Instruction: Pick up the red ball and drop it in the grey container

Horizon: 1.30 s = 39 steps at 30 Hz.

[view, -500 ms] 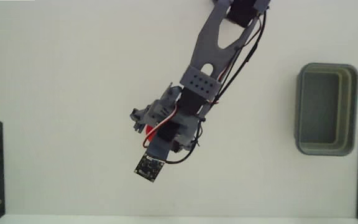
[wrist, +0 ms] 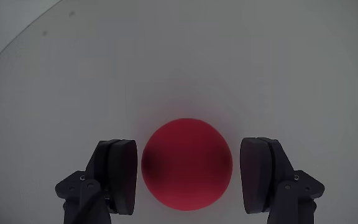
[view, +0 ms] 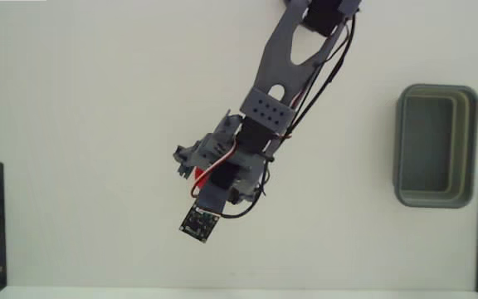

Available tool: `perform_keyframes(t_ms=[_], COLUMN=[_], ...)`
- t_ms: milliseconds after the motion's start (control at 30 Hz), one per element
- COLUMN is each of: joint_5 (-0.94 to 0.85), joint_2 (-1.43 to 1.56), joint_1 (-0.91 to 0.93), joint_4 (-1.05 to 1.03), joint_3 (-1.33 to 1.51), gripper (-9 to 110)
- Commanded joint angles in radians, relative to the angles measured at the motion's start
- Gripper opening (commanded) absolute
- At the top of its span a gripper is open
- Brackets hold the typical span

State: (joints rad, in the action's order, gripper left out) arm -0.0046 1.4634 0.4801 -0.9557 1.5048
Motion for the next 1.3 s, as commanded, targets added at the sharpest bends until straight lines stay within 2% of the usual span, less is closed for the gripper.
perform_keyframes(t_ms=[0, 1267], joint_5=[0.005, 0.005], joint_2=[0.031, 0.024], joint_1=[0.005, 0.005], joint_4=[0.02, 0.119], joint_3=[0.003, 0.095], gripper=[110, 110])
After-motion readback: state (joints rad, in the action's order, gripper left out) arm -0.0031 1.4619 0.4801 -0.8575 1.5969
